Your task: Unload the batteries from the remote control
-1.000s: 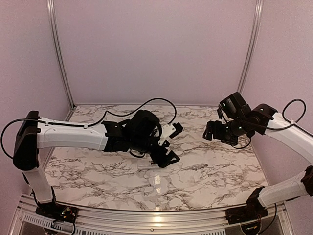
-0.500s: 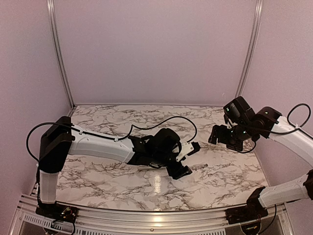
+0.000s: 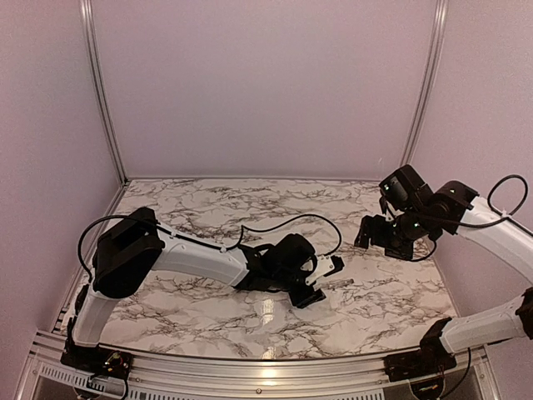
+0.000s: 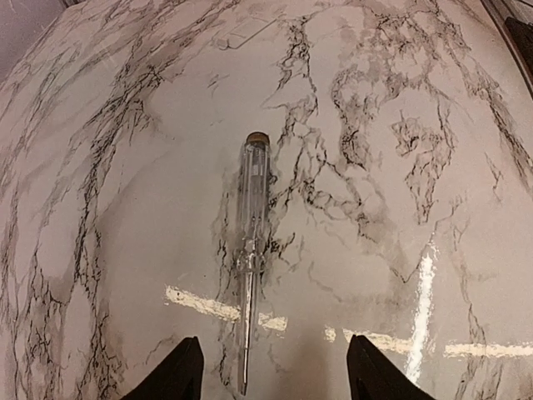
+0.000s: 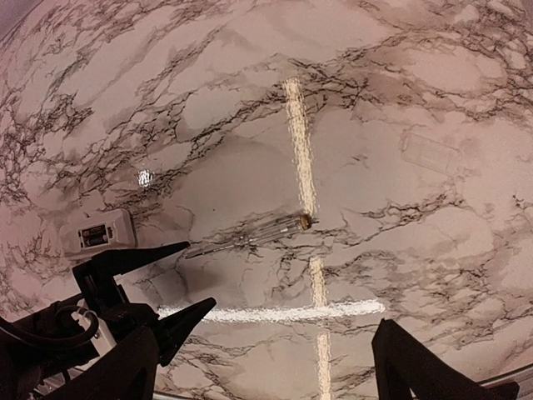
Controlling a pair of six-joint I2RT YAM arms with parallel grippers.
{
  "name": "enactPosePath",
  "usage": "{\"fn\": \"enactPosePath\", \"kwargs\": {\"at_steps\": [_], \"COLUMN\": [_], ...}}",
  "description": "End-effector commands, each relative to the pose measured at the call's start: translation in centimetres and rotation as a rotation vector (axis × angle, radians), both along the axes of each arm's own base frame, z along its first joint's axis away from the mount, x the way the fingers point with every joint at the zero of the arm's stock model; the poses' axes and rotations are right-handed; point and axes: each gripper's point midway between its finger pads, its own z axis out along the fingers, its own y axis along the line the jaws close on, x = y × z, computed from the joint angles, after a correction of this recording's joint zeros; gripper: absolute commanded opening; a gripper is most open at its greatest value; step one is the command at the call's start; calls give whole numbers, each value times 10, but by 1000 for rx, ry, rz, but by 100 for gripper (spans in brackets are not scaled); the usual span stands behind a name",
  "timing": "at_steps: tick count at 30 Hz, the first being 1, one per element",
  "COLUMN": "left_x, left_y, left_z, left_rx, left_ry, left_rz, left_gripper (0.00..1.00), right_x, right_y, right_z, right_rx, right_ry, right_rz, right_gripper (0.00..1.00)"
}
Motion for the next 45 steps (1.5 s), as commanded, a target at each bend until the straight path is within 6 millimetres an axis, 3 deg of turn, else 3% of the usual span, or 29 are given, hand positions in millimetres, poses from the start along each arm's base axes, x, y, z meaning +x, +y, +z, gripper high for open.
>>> {"fn": "enactPosePath", "kwargs": {"at_steps": [1,9,14,21,41,45], "left_x": [13,15,15,15,16,18], "left_y": [-10,-15,-14,-13,1,2], "left_z": [0,-22,-34,-41,-61,-62], "left_rx": [-11,25,43,54,112,112], "left_ry": [-79,-70,-59,-50,7,14], "left_rz": [12,-4,2,4,1,13], "left_gripper": [60,54,44,33,18,11], "right_x": [-3,2,2,2,4,4], "right_y": [5,12,13,13,14,14], "right_z": [7,7,8,9,11,11], "right_rx": [-2,-8,-7,-8,-7,-7], "right_ry": [22,42,47,48,38,38], "right_rz": [31,54,56,58,63,63], "right_gripper": [88,87,87,87,87,87]}}
